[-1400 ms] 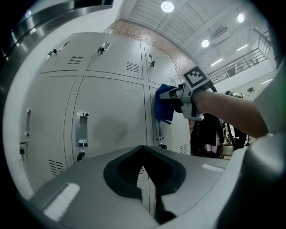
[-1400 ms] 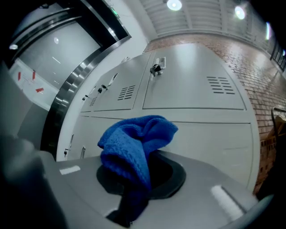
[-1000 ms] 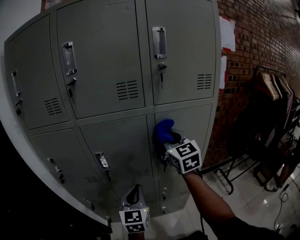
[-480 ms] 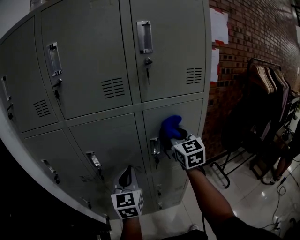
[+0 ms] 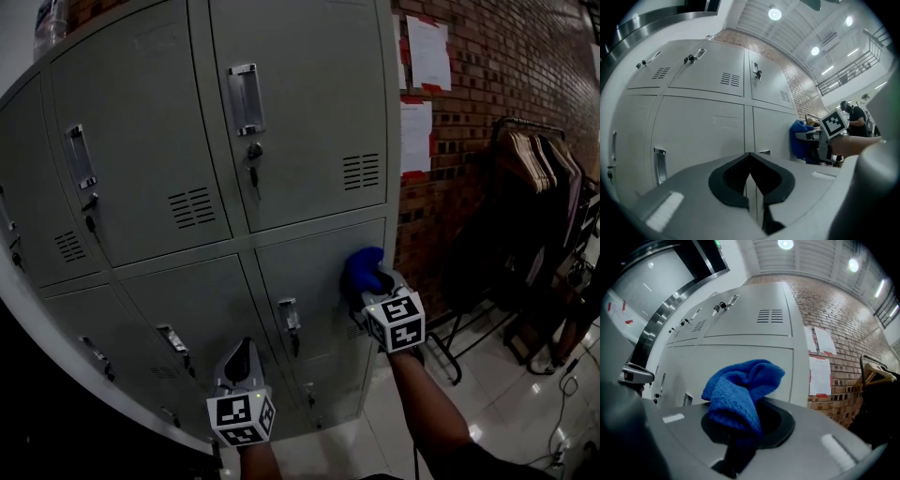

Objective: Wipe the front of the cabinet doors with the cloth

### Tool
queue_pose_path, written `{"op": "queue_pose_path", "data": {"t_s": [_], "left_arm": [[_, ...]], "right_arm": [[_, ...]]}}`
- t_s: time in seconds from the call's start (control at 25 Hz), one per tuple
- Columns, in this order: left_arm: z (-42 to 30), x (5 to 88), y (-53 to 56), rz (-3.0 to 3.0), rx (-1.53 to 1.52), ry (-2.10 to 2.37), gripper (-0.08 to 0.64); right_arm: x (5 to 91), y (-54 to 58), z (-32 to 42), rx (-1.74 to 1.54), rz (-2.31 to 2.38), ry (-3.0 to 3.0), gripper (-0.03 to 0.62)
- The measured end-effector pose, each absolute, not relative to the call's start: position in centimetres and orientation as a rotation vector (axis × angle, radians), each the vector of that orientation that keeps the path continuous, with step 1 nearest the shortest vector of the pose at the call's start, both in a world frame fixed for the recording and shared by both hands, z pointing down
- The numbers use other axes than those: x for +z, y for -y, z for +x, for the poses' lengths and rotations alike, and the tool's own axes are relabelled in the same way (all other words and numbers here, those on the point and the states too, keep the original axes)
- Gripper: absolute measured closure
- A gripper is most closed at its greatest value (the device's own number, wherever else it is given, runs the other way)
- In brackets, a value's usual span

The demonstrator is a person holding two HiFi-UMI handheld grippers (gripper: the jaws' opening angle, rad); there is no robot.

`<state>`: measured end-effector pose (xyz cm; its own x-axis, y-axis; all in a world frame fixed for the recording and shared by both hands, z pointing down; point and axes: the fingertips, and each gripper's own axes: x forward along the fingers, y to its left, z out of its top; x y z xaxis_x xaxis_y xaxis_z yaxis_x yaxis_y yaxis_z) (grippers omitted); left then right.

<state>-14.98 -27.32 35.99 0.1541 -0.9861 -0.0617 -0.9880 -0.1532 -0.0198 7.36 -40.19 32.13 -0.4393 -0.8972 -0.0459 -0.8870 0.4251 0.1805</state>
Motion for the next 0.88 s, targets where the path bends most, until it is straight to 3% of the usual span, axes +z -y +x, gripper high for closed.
{"op": "queue_pose_path", "data": {"t_s": [0.24, 0.56, 0.88], "left_arm": [[-12.7, 37.3, 27.1, -2.324, -0.015, -2.012, 0.545], [-11.3, 38.9, 26.9, -2.338, -0.057, -2.005, 0.545], [-11.7, 39.1, 25.9, -2.332, 0.009, -2.038, 0.545]], "right_arm": [[33.0, 41.2, 11.8, -0.263, 1.663, 2.573, 0.535], [33.1, 41.1, 12.6, -0.283, 1.66, 2.564, 0.531], [34.7, 37.2, 5.2, -0.297, 1.496, 2.654, 0.531]]}}
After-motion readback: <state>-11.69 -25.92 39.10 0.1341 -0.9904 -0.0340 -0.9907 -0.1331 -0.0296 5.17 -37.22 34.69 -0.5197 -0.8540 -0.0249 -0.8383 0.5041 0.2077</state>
